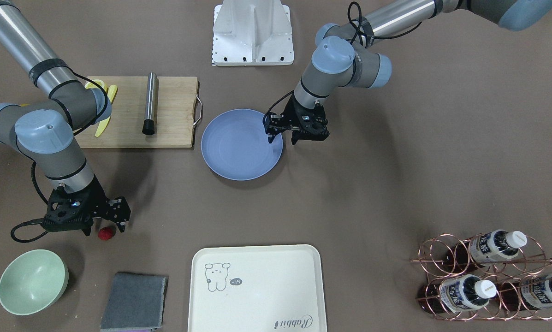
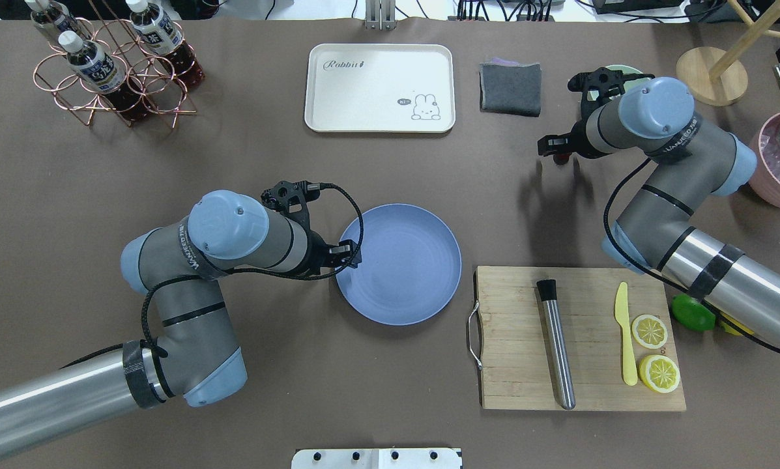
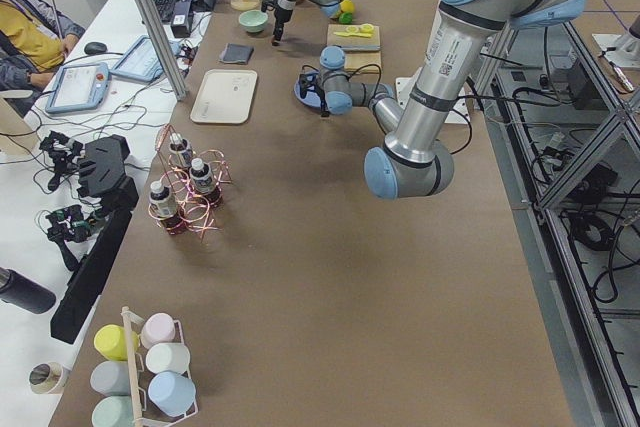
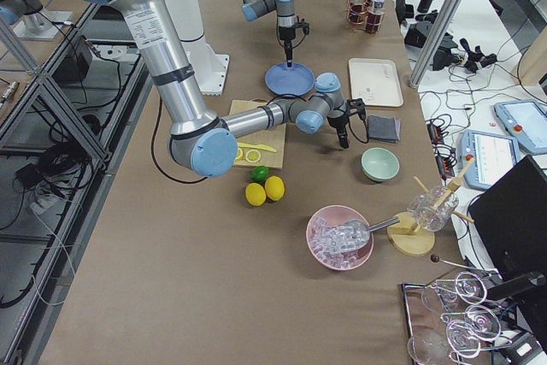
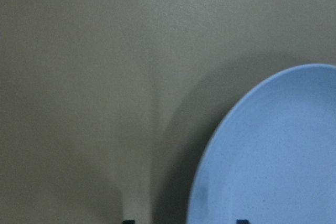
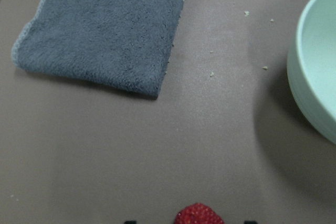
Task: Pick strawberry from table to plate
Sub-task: 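Close the right gripper on the red strawberry while the left gripper withdraws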
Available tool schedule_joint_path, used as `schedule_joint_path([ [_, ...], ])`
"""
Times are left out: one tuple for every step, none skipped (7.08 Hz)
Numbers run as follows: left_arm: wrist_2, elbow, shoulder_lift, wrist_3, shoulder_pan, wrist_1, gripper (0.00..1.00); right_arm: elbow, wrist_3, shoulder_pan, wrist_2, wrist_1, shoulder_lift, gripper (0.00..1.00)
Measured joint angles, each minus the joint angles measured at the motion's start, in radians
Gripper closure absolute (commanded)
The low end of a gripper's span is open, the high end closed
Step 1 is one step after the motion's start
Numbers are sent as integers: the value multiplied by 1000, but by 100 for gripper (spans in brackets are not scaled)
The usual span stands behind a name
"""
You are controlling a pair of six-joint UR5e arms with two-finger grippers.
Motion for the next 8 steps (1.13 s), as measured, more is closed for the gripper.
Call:
schedule_joint_path([
  [2,0,0,0,0,1,24,-2,-1,0,0,0,1,100],
  [3,-1,1,0,-1,1,24,-1,-1,1,0,0,3,100],
  [4,-2,2,0,-2,1,24,4,-2,4,1,0,7,100],
  [4,-4,2,0,-8,1,24,25,1,9,3,-3,17,100],
  [1,-9,10,3,-27,1,25,66,19,7,4,-10,28,100],
  [-17,-19,34,35,-74,2,25,123,63,-16,-4,-27,33,100],
  [-65,-29,72,109,-147,3,25,190,127,-71,-37,-65,35,100],
  [-139,-34,119,207,-237,3,25,250,202,-154,-101,-115,42,100],
])
